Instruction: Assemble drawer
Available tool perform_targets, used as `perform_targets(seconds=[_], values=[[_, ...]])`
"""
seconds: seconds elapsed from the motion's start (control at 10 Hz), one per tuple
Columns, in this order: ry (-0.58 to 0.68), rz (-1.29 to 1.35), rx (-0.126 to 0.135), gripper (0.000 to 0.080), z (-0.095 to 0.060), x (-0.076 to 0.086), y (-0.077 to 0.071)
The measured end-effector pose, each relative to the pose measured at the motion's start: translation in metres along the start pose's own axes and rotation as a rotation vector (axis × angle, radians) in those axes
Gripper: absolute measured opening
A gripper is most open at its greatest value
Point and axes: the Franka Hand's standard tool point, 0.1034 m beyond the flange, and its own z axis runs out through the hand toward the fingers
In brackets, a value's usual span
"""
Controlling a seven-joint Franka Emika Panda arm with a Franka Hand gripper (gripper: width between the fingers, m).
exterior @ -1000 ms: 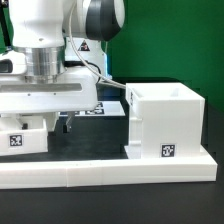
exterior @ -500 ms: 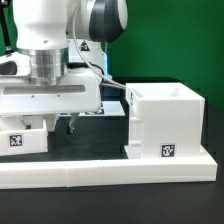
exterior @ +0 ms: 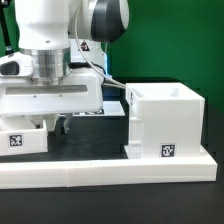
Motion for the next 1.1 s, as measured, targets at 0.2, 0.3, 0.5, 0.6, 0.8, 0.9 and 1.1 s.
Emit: perform_targets(seconds=[0.2, 0.3, 0.5, 0.6, 0.8, 0.9, 1.1], values=[[0.0, 0.0, 0.0, 0.0066, 0.0001, -0.0001, -0.0001], [-0.001, 0.001, 0.0, 0.0066, 0.0002, -0.0005, 0.0], [-0.001, 0.001, 0.0, 0.0042, 0.0002, -0.0005, 0.0], [-0.001, 0.001, 0.0, 0.0042, 0.0002, -0.0005, 0.0001], [-0.001, 0.001, 0.0, 0.0042, 0.0002, -0.0005, 0.0001], [-0.001, 0.001, 0.0, 0.0042, 0.0002, -0.0005, 0.0001], [-0.011, -0.009, 0.005, 0.0042, -0.0018, -0.0004, -0.0022]])
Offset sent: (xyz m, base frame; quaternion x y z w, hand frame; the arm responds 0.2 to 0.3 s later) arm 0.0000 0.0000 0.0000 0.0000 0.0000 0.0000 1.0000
